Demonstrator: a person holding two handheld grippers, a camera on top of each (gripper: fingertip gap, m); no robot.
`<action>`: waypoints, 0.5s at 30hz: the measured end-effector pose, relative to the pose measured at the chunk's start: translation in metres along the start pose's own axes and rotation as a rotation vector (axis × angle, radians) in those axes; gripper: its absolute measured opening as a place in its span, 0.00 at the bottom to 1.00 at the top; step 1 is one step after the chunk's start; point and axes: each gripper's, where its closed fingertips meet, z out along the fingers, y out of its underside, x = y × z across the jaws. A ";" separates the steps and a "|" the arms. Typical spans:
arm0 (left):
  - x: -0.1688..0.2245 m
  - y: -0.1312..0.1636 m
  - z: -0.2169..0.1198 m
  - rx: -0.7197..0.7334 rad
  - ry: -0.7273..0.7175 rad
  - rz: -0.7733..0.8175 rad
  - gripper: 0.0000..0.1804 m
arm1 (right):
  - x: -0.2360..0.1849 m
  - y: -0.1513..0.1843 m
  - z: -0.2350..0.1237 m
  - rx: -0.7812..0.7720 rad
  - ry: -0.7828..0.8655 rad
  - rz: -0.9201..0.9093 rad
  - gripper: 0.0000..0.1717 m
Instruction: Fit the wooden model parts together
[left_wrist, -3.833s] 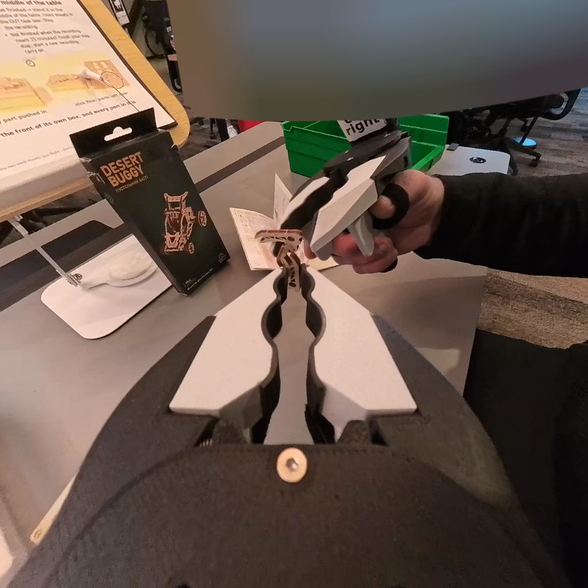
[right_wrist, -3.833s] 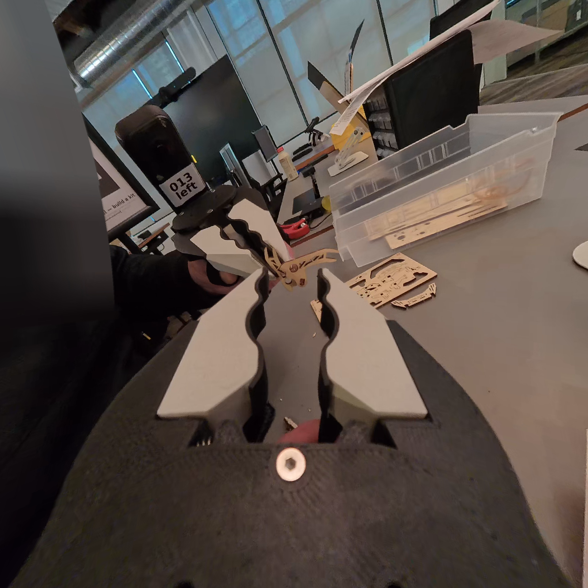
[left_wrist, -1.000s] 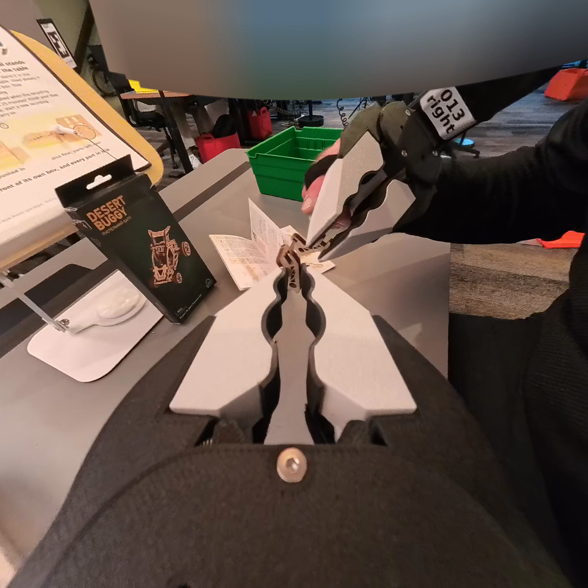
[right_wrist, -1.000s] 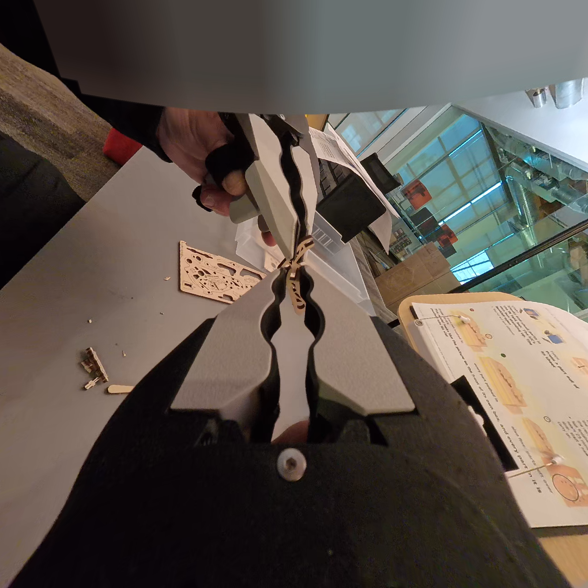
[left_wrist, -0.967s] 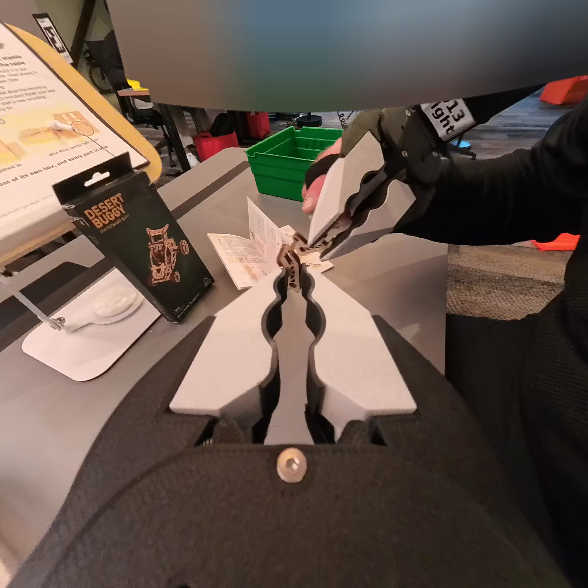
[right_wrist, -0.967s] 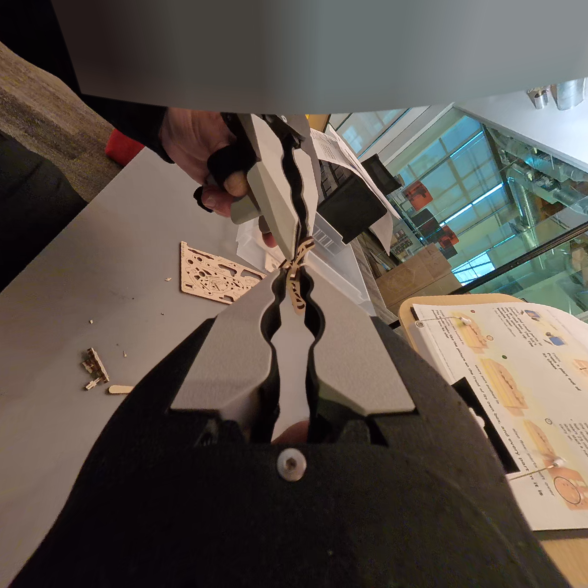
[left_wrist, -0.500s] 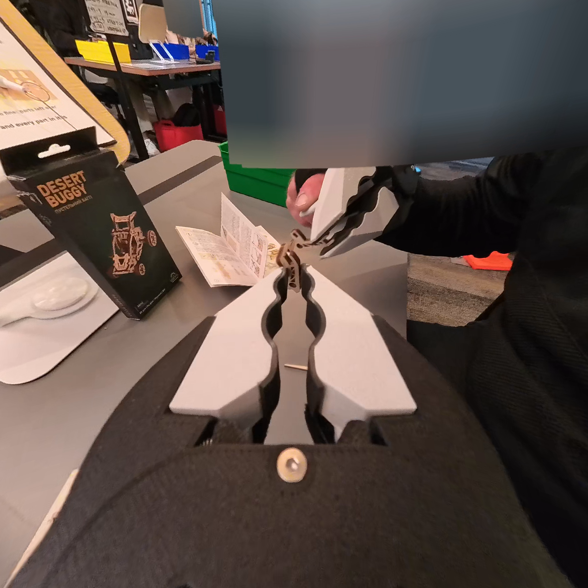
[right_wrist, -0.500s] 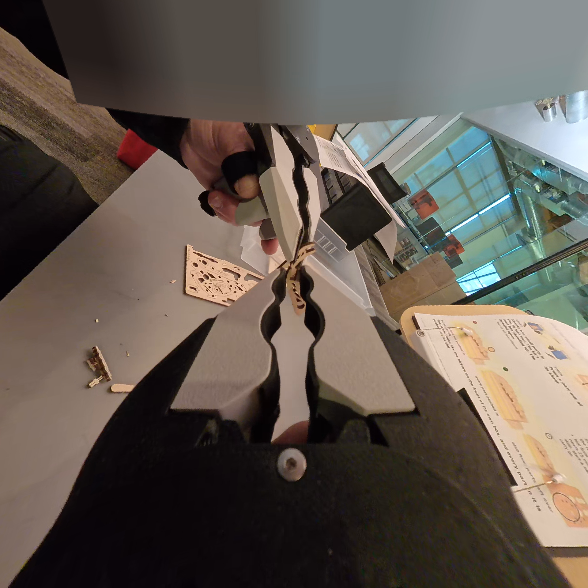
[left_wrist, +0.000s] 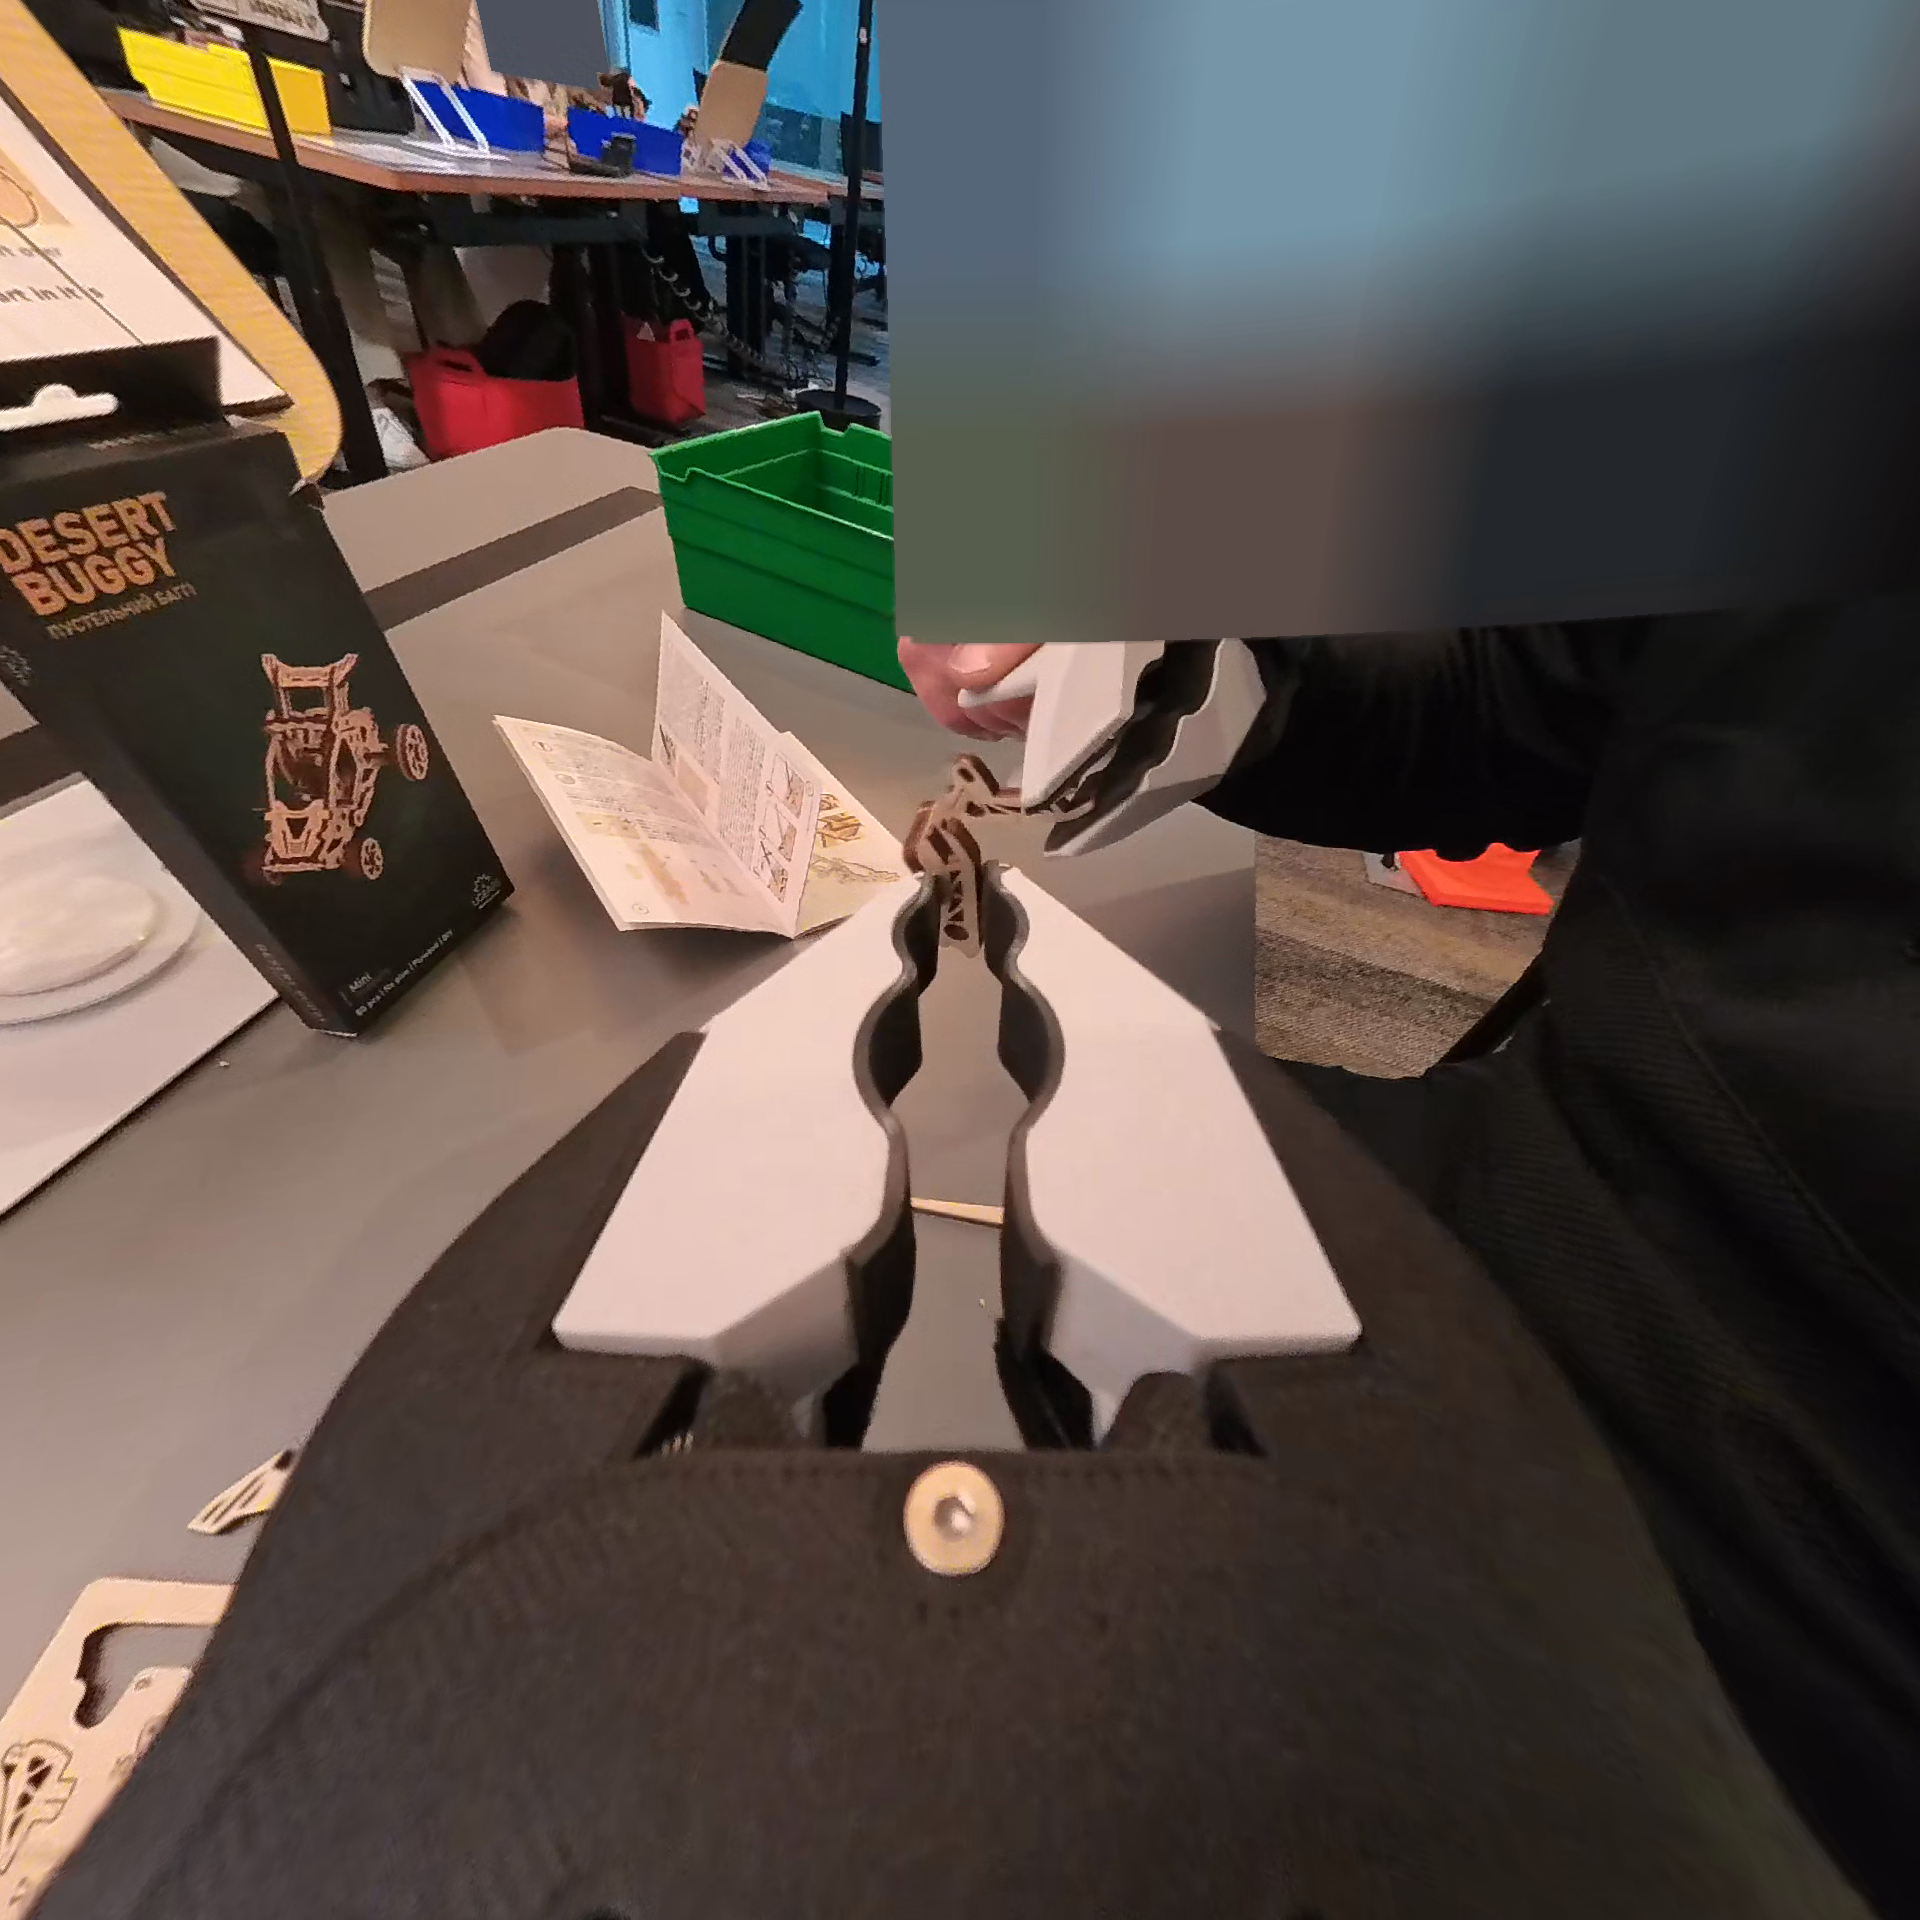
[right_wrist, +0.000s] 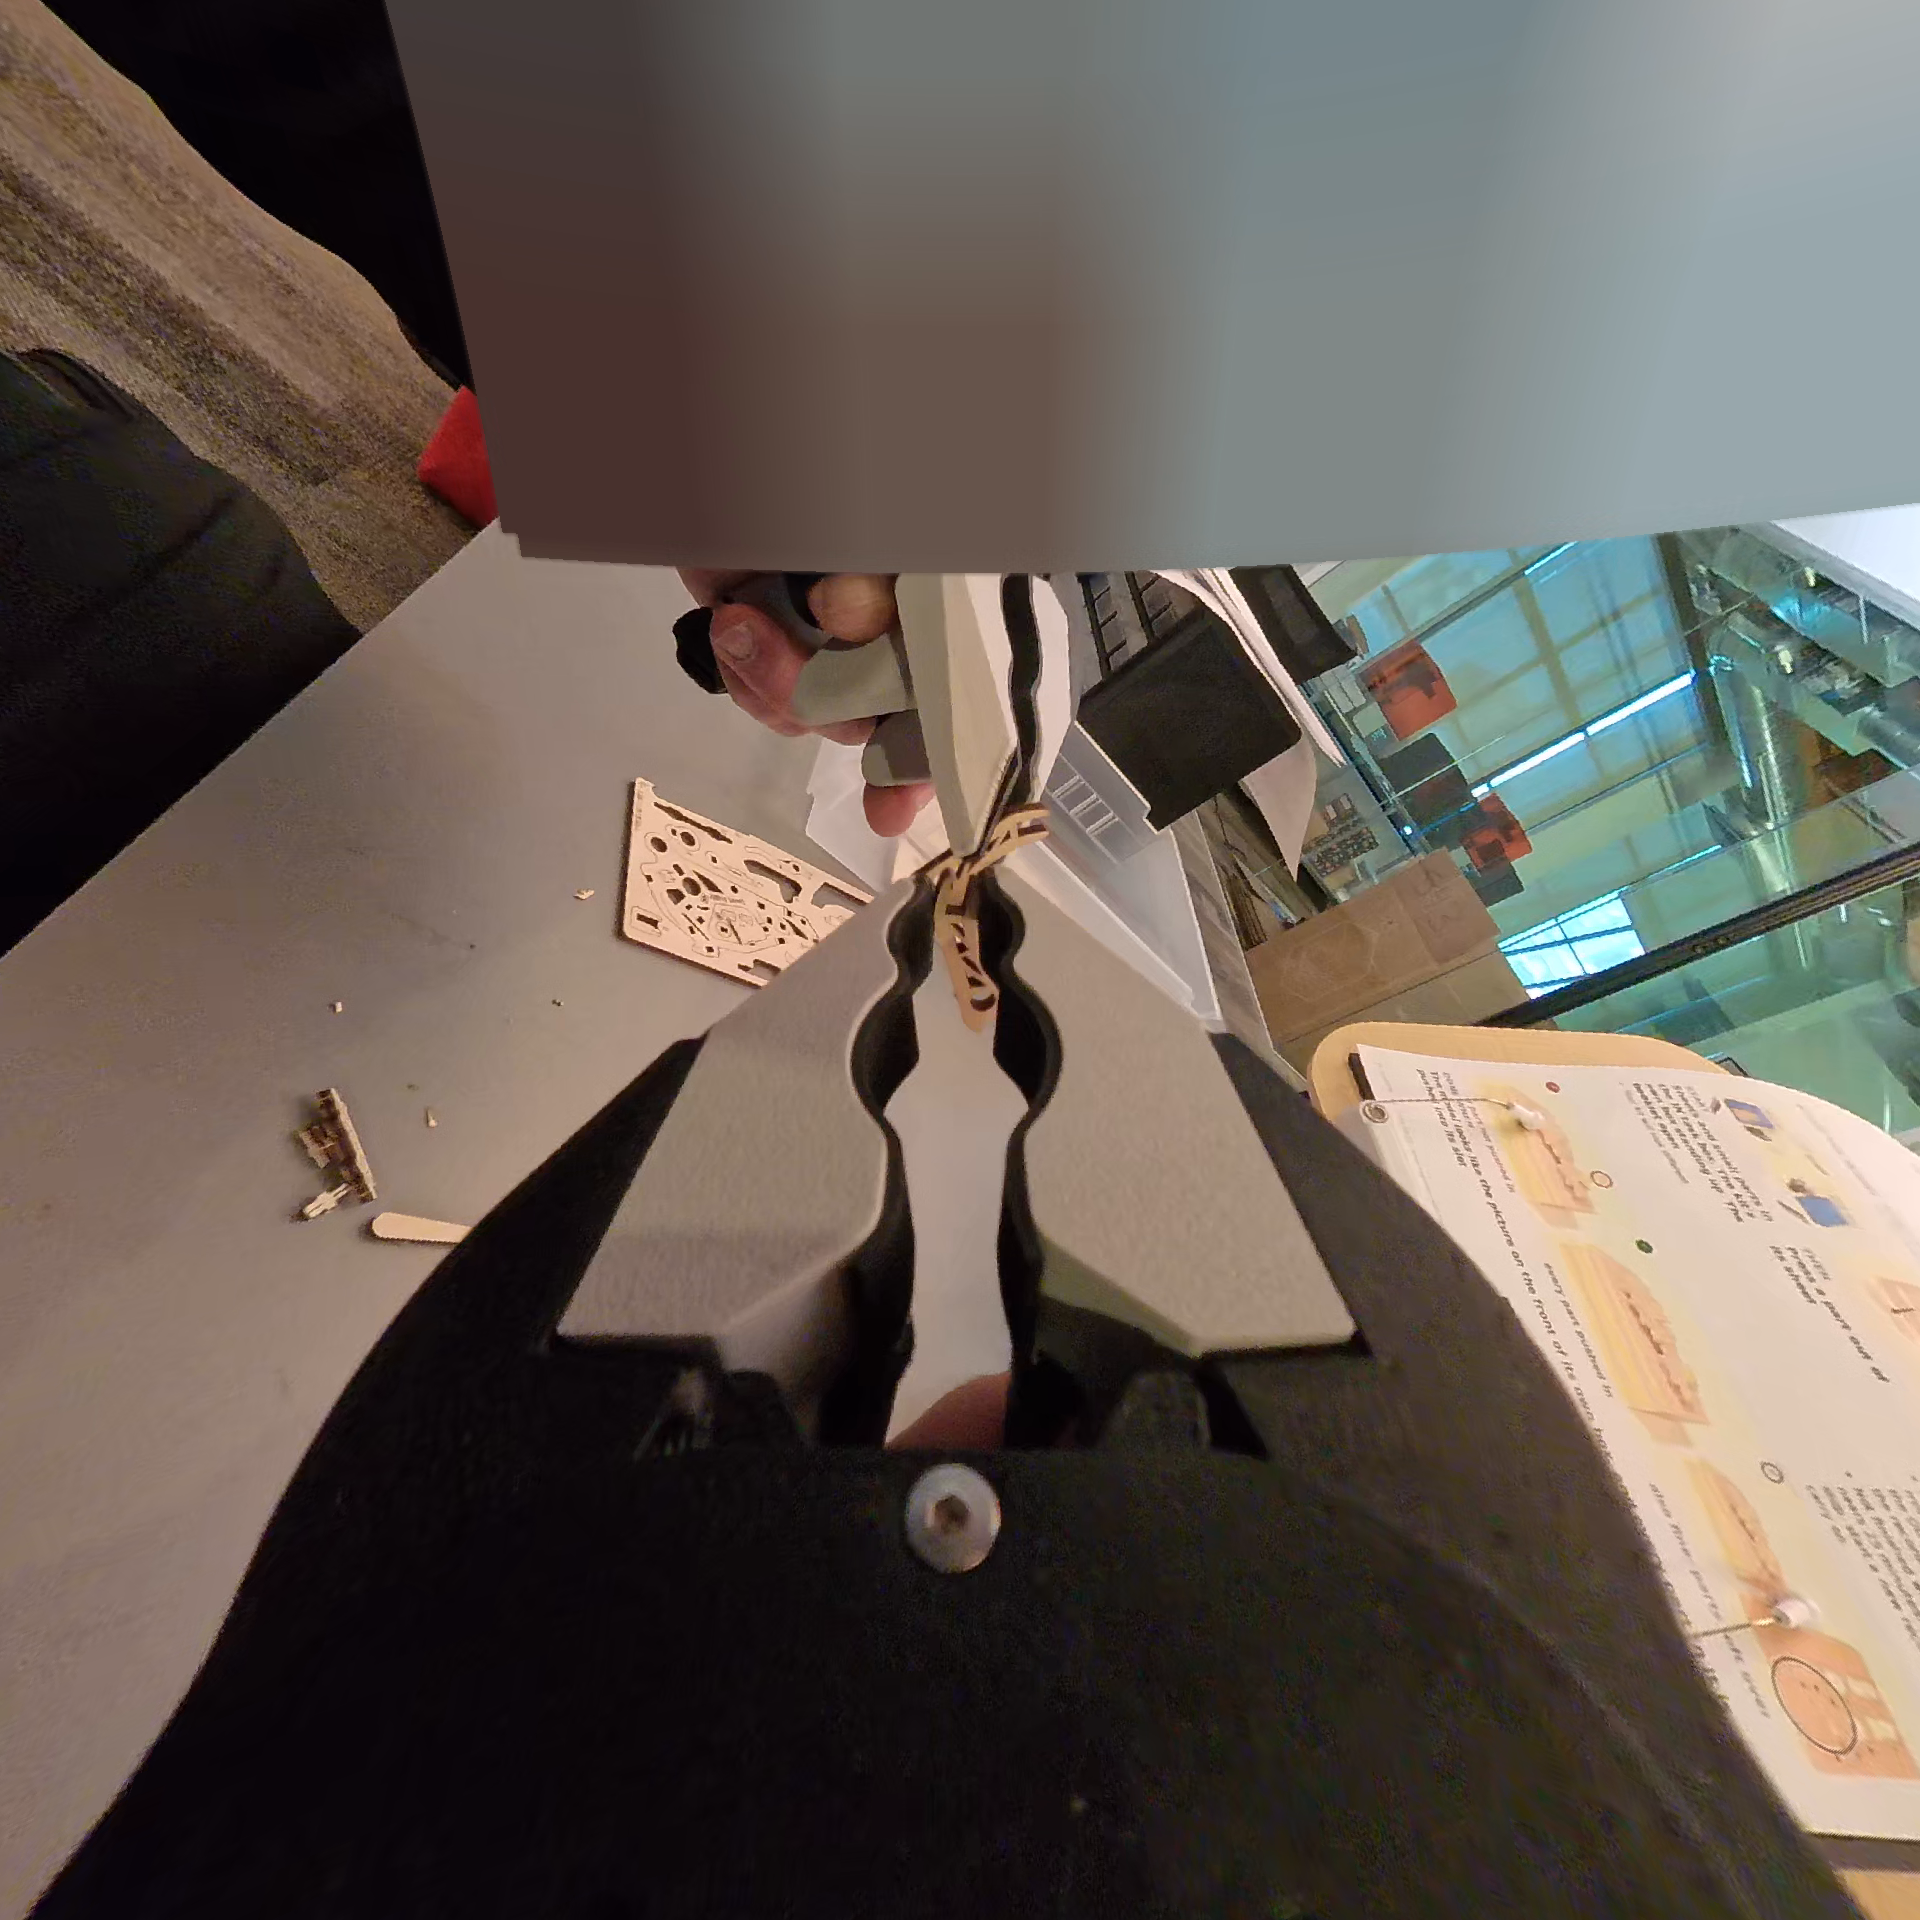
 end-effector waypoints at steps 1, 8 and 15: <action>0.000 -0.001 0.000 0.005 0.005 -0.007 0.03 | -0.001 0.000 0.000 0.001 -0.005 -0.001 0.04; 0.001 0.000 -0.001 0.015 0.031 -0.035 0.03 | 0.000 -0.001 -0.001 0.006 -0.013 -0.021 0.04; 0.000 0.000 0.000 -0.003 0.001 0.003 0.03 | 0.019 -0.011 -0.012 0.149 -0.035 0.345 0.03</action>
